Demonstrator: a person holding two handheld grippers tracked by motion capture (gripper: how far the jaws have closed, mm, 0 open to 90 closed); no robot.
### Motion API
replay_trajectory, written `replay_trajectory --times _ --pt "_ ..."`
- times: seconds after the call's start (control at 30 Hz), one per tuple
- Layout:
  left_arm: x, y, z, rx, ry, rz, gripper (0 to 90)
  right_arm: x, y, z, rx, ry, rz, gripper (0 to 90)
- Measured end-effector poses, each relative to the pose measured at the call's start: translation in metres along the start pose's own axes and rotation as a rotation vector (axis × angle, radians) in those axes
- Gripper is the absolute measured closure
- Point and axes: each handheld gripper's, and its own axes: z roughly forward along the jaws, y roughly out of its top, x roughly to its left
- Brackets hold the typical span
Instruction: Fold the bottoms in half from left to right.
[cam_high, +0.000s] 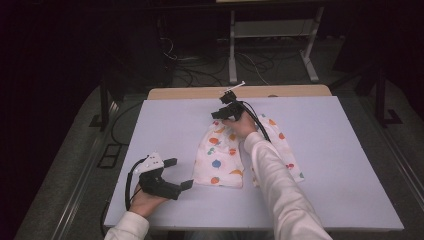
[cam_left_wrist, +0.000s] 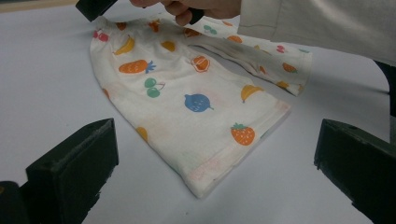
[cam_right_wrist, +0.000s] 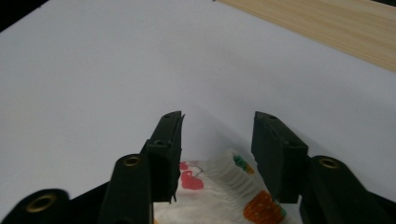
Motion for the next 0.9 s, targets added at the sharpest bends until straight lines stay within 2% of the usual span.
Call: replay_trajectory --times 0.3,0.47,0.7,0.9 --pt "0.0002 0.0 0.0 -0.001 0.002 -0.001 0.0 -0.0001 -0.0008 0.0016 0.029 -0.042 0.009 66.6" --pt "0.0004 0.0 0.0 -0.002 0.003 -0.002 0.0 -0.0011 -0.0023 0.0031 0.049 -0.033 0.013 74.0" --pt "0.001 0.0 -0.0003 -0.002 0.006 -0.002 0.0 0.0032 -0.003 0.0046 0.071 -0.047 -0.002 86.2" --pt "0.0011 0.0007 0.0004 -0.003 0.004 -0.013 0.0 0.0059 -0.0021 0.0022 0.074 -0.055 -0.015 88.1"
